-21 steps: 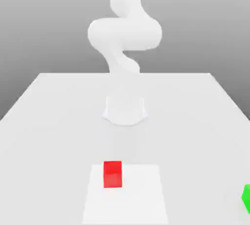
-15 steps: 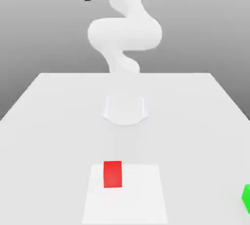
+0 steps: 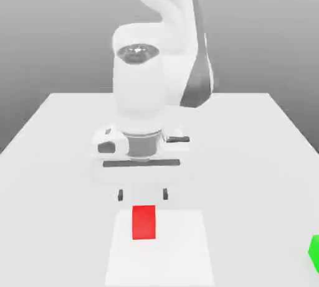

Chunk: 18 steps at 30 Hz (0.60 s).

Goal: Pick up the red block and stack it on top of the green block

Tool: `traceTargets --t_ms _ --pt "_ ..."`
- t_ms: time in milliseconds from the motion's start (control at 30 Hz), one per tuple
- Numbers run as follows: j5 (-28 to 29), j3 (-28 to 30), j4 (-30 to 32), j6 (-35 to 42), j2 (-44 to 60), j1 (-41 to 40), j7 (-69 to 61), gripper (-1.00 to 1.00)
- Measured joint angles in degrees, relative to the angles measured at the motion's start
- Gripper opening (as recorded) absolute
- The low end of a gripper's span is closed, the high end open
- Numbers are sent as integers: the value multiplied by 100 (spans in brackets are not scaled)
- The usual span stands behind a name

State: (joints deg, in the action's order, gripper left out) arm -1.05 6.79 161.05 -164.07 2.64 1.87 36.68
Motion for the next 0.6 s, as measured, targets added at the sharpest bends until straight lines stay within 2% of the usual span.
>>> traceTargets --t_ms 167,200,433,600 --pt "-366 -319 -109 -772 914 -230 -267 0" --pt "-407 -372 -122 -866 1025 -272 -294 -100" --pt "-384 -375 -122 -856 1016 -279 -275 -100" --pt "-21 -199 -15 -180 213 -195 -20 -100"
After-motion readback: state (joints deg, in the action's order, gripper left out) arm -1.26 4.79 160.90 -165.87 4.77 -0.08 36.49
